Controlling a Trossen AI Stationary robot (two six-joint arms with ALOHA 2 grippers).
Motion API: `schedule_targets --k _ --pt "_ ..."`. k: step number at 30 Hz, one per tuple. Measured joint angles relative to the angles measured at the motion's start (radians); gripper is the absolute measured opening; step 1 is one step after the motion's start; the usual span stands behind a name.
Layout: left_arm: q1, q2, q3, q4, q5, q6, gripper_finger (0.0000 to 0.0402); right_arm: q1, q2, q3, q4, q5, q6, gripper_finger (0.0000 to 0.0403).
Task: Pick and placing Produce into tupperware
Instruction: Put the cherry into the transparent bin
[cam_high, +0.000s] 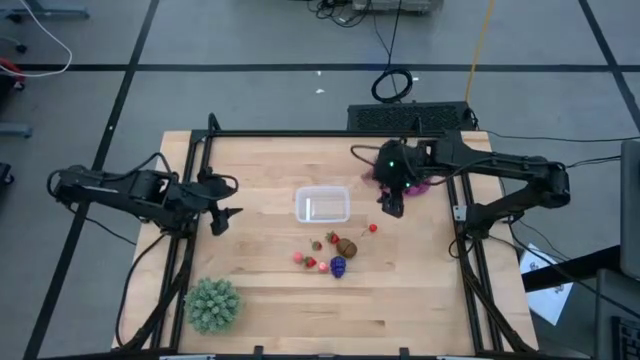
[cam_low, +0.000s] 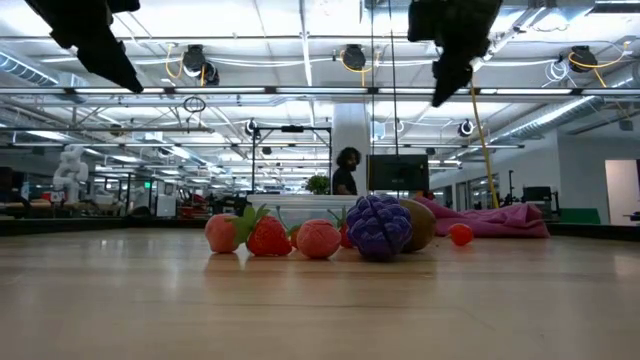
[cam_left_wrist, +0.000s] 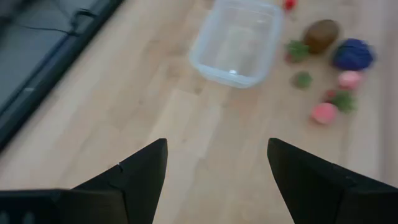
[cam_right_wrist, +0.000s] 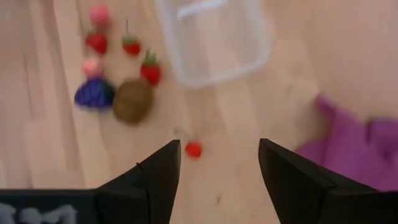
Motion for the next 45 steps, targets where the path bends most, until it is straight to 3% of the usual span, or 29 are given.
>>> schedule_targets --k 9,23,37,45 --pt "0.000 0.049 0.000 0.000 -0.111 -0.040 0.0280 0.021 0.001 -0.093 -0.023 -0.002 0.080 0.0208" --pt "0.001 0.110 0.000 0.001 -0.114 -0.054 0.0280 0.020 0.002 -0.496 0.373 -0.023 0.208 0.0208" --pt "0.001 0.116 -0.001 0.001 -0.161 -0.053 0.0280 0.020 0.009 -0.513 0.527 -0.112 0.206 0.0208" --pt "0.001 0.116 -0.001 0.001 -0.174 -0.053 0.0280 0.025 0.131 -0.513 0.533 -0.108 0.187 0.0208"
